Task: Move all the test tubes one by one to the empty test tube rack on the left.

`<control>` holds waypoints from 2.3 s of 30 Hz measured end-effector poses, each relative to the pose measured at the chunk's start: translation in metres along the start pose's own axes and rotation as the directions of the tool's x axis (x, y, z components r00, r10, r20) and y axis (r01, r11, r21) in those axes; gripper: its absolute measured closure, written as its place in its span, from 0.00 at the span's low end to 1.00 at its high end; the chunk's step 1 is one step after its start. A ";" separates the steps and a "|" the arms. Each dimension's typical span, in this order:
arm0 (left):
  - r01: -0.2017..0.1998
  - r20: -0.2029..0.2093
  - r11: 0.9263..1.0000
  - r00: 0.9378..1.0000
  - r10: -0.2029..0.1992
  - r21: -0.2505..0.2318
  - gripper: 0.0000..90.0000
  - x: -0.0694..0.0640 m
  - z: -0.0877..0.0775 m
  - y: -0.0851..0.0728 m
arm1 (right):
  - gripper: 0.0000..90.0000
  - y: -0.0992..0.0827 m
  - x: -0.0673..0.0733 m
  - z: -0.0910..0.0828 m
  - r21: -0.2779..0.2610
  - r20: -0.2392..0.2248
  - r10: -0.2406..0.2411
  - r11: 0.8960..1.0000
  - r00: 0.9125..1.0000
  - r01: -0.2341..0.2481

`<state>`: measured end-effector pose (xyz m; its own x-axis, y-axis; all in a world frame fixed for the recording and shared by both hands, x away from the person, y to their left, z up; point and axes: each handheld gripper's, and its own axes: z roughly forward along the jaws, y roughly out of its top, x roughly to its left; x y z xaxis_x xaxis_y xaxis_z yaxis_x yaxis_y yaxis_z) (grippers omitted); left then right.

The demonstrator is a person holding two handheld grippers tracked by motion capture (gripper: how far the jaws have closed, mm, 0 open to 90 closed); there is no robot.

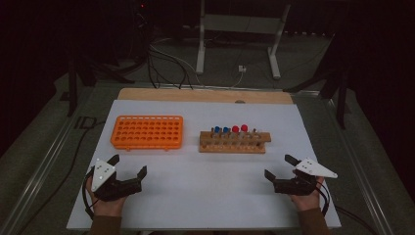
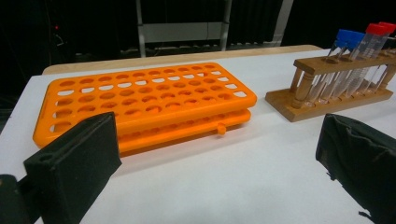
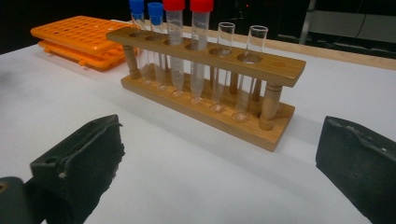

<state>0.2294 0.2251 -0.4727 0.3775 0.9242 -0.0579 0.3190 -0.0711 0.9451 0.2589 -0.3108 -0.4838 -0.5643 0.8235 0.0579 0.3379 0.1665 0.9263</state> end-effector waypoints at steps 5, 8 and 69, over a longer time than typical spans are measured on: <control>0.005 -0.002 1.000 1.000 -0.005 -0.006 0.01 0.001 0.000 0.001 | 0.00 0.000 -0.001 0.000 -0.005 0.009 0.003 1.000 1.000 -0.003; 0.003 -0.006 1.000 1.000 -0.003 -0.003 0.01 0.001 0.001 0.000 | 0.00 0.001 -0.001 0.001 -0.010 0.015 0.012 1.000 1.000 -0.012; 0.024 -0.005 1.000 1.000 -0.024 -0.010 0.01 0.003 0.005 -0.002 | 0.84 0.060 -0.023 0.099 0.125 0.078 -0.040 0.992 0.996 0.030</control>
<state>0.2342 0.2258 -0.4765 0.3657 0.9274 -0.0790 0.3189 -0.0451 0.9467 0.3671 -0.2661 -0.4661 -0.5171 0.8559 -0.0086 0.4119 0.2577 0.8740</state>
